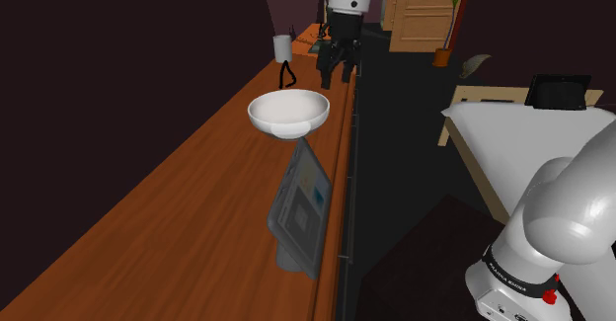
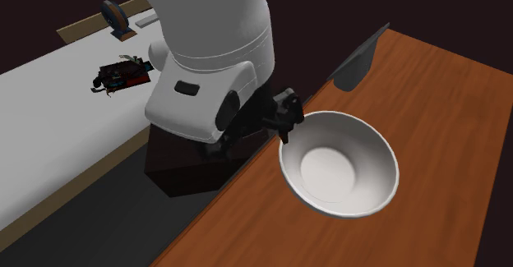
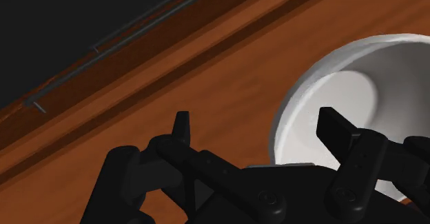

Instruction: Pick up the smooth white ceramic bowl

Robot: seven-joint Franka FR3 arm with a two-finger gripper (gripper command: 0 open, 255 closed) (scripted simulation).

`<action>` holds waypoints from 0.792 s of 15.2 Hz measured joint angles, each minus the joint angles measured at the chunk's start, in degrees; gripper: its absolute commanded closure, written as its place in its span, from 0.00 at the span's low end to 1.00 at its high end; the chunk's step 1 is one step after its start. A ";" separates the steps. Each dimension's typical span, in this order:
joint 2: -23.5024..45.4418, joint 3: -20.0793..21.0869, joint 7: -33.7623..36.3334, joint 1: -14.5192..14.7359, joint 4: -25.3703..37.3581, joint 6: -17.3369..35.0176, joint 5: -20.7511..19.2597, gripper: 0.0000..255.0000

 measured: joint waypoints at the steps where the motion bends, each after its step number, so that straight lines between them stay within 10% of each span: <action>1: 1.97 0.42 0.46 0.31 2.31 -0.01 0.17 0.00; 12: 6.25 1.81 1.38 1.41 3.75 3.78 0.83 0.00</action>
